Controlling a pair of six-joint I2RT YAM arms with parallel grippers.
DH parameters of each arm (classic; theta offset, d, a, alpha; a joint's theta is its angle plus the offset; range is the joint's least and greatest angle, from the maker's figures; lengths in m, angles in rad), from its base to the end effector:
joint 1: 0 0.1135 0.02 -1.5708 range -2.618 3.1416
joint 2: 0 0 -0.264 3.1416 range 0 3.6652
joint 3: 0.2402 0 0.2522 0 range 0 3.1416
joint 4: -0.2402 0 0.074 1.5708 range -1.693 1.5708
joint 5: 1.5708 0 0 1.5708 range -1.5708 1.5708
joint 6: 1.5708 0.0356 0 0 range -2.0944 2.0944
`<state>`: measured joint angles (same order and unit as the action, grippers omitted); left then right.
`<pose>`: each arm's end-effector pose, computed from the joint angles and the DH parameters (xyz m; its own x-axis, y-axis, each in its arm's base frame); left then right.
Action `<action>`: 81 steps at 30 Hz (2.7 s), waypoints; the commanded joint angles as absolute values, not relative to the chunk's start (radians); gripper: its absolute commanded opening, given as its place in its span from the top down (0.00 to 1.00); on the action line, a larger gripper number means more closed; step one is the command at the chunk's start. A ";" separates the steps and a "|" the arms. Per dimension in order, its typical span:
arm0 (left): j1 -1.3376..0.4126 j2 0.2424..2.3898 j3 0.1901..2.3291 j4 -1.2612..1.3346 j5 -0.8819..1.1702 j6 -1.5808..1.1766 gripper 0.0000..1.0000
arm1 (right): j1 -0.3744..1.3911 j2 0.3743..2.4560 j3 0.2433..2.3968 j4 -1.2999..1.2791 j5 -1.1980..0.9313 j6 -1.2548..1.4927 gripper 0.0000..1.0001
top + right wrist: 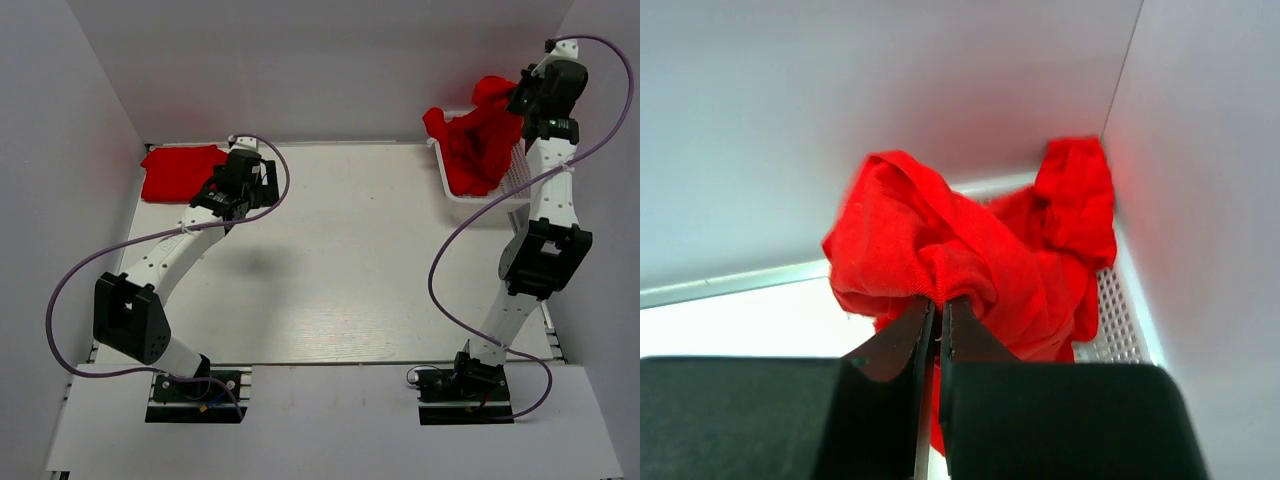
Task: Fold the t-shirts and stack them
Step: Move the tshirt to the center of the board
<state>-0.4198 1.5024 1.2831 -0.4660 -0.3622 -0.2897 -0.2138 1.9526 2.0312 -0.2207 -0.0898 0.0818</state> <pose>0.3130 -0.1259 0.3142 -0.5912 -0.0287 -0.8060 -0.0399 0.9992 -0.0063 0.4563 -0.0958 0.4220 -0.1278 0.1110 -0.9856 0.1355 0.9864 0.0935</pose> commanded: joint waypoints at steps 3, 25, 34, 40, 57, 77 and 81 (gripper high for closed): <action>-0.413 1.439 1.285 -0.446 -0.335 -0.299 0.00 | -0.213 1.853 2.201 -0.170 -0.089 0.087 1.00; -0.413 1.500 1.356 -0.428 -0.273 -0.299 0.00 | -0.175 1.821 2.365 0.445 -0.299 0.309 1.00; -0.413 1.598 1.543 -0.580 -0.282 -0.336 0.00 | -0.045 1.689 2.355 0.449 -0.547 0.491 1.00; -0.403 1.618 1.624 -0.681 -0.322 -0.356 0.00 | 0.087 1.647 2.326 0.358 -0.657 0.537 1.00; -0.394 1.368 1.425 -0.834 -0.505 -0.466 0.00 | 0.390 1.597 1.521 0.044 -0.346 0.302 1.00; -0.385 1.401 1.188 -0.772 -0.276 -0.479 0.00 | 0.416 1.767 1.305 -0.103 -0.098 0.258 0.81; -0.385 1.364 1.072 -0.712 -0.167 -0.512 0.00 | 0.416 1.737 1.321 -0.133 -0.042 0.238 0.39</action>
<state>-0.3878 1.4387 1.1225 -0.7692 -0.2836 -0.4770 0.4145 1.7905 1.2808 -0.1249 -0.1169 0.2710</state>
